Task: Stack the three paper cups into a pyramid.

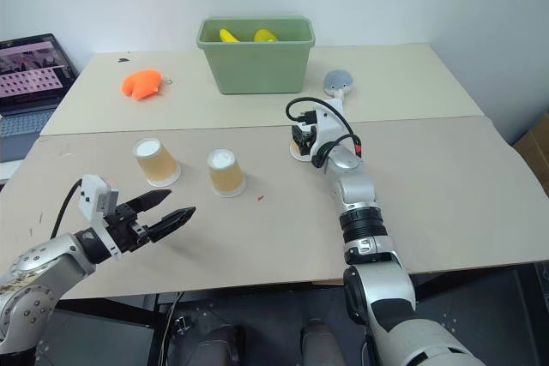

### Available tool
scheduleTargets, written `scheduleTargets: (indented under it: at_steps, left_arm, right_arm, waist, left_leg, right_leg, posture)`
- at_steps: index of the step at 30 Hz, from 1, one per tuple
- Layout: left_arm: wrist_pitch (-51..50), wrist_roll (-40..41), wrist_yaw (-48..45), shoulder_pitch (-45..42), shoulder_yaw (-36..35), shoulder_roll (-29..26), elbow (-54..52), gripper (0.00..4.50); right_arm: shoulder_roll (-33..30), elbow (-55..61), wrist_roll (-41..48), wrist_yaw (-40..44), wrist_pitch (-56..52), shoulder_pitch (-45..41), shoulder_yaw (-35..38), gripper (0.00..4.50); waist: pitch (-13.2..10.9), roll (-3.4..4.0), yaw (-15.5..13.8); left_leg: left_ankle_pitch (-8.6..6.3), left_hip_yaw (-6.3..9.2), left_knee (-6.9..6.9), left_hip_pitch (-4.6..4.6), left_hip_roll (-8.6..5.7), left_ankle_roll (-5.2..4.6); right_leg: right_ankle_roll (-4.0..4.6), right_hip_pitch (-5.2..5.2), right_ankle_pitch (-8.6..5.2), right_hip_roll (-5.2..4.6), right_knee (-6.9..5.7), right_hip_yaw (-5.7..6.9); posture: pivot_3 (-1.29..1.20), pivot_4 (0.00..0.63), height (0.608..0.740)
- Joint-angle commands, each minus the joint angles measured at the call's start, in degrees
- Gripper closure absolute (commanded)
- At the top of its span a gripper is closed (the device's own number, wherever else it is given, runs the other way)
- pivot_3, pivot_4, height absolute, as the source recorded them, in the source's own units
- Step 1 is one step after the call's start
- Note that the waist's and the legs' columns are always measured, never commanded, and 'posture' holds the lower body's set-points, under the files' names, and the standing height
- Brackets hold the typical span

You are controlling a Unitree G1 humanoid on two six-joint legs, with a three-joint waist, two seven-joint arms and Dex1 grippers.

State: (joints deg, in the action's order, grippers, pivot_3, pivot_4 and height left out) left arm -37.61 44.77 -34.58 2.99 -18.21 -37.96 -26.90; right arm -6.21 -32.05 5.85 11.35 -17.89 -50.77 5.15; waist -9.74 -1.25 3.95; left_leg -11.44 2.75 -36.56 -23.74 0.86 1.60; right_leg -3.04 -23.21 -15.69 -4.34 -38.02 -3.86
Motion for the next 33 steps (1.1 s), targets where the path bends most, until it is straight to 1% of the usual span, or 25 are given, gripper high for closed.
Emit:
scheduleTargets:
  at_steps: [1,2,4,9,11,13,19,26,33]
  left_arm:
    - [0.17,0.67,-0.04,0.24,-1.36,-0.40,-2.71,0.00]
    - [0.15,0.66,0.03,0.31,-1.28,-0.35,-2.82,0.00]
    - [0.10,0.70,0.06,0.51,-1.11,-0.22,-3.00,0.00]
    - [-0.13,0.83,-0.01,0.78,-0.74,-0.12,-3.21,0.00]
    - [-0.21,0.86,-0.06,0.72,-0.72,-0.21,-3.14,0.00]
    - [-0.33,0.96,-0.01,0.56,-0.69,-0.26,-3.12,0.00]
    - [-0.54,1.40,0.61,0.96,-0.81,0.02,-4.10,0.00]
    - [-1.43,2.66,1.77,1.84,-2.94,-0.71,-5.95,0.00]
    - [-2.10,3.18,2.41,2.79,-4.44,-1.12,-6.81,0.00]
  right_arm:
    - [-0.64,4.84,0.68,2.01,1.25,-1.81,-0.71,1.81]
    - [-0.98,6.14,1.04,2.94,0.76,-1.81,-0.80,1.81]
    - [-2.23,9.69,3.66,8.06,-1.40,-1.77,-0.77,1.81]
    - [-8.90,20.29,12.25,26.95,-9.73,0.13,-3.74,1.81]
    - [-10.66,22.36,14.26,32.12,-12.19,1.35,-5.43,1.81]
    - [-12.24,22.90,14.15,36.76,-11.89,2.68,-8.17,1.81]
    - [-11.88,17.09,12.66,41.03,-7.34,2.22,-10.68,1.81]
    - [-10.09,5.14,9.72,44.91,-0.37,-1.49,-12.20,1.81]
    - [-7.80,1.81,8.08,47.79,1.93,-2.42,-13.86,1.81]
  waist:
    - [0.00,0.00,0.01]
    - [0.00,0.01,0.00]
    - [-0.01,0.01,-0.03]
    - [-0.01,0.01,-0.16]
    - [-0.01,0.01,-0.20]
    - [0.00,0.00,-0.19]
    - [-0.01,0.00,-0.10]
    - [-0.01,-0.01,-0.16]
    - [-0.01,-0.01,-0.11]
  left_leg:
    - [0.00,0.00,0.00,0.00,0.00,0.00]
    - [0.00,0.00,0.00,0.00,0.00,0.00]
    - [0.00,0.00,0.00,-0.02,0.00,0.00]
    - [0.00,0.01,0.00,-0.01,0.00,-0.01]
    - [0.00,0.02,0.00,0.00,0.01,-0.01]
    - [0.00,0.03,0.00,0.03,0.02,-0.01]
    - [0.00,0.01,0.00,0.03,0.01,0.00]
    - [0.00,0.02,0.00,0.03,0.01,0.00]
    - [0.00,0.02,0.00,0.02,0.01,0.00]
  right_leg:
    - [0.00,0.00,0.00,0.00,0.00,0.00]
    - [0.00,0.00,0.00,0.00,0.00,0.00]
    - [0.00,-0.02,0.00,0.00,0.00,0.00]
    - [0.00,0.02,0.00,-0.01,0.03,0.02]
    - [0.00,0.04,0.00,0.00,0.04,0.03]
    - [0.00,0.07,0.00,0.00,0.04,0.04]
    - [0.00,0.04,0.00,0.01,0.02,0.03]
    - [0.00,0.05,0.00,0.01,0.03,0.04]
    - [0.00,0.03,0.00,0.01,0.03,0.04]
  posture:
    - [0.00,0.150,0.732]
    - [0.00,0.150,0.732]
    - [0.00,0.150,0.732]
    - [0.00,0.150,0.732]
    - [0.00,0.150,0.732]
    - [0.00,0.150,0.732]
    - [0.00,0.150,0.732]
    - [0.00,0.150,0.732]
    - [0.00,0.150,0.732]
